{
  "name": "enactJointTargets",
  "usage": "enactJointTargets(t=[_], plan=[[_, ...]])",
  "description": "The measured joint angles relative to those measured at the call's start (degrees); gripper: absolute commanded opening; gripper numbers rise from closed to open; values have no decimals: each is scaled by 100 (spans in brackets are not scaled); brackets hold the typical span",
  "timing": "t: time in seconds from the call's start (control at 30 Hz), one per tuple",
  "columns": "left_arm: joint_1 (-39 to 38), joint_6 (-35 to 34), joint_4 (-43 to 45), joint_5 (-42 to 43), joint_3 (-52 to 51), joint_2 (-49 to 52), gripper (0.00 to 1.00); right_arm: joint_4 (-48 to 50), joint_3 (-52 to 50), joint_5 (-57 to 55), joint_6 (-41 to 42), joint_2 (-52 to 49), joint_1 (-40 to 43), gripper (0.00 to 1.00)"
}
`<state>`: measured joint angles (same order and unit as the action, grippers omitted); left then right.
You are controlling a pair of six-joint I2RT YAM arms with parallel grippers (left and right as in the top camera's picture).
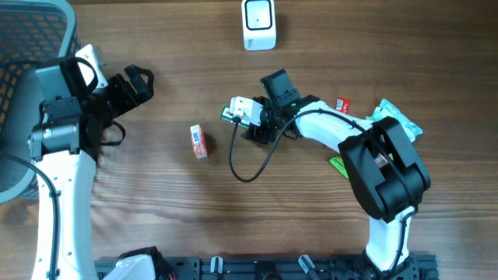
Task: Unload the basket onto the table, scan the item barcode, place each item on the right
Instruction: 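Lift the green-white box and turn it upright with the right gripper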
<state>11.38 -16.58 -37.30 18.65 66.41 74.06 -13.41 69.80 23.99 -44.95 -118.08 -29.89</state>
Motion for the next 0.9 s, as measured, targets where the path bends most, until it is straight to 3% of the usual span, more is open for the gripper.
enactJointTargets(t=[0.07,0.4,0.53,0.9], plan=[[0,0,0,0,0,0,100,-42,0,-2,356,0,0,54],[0,0,0,0,0,0,100,389,-2,-348,2157,-24,0,57],[0,0,0,0,0,0,100,409,-2,-350,2396,-24,0,61],[0,0,0,-2,0,0,100,330,13,-560,2455,-22,-9,57]])
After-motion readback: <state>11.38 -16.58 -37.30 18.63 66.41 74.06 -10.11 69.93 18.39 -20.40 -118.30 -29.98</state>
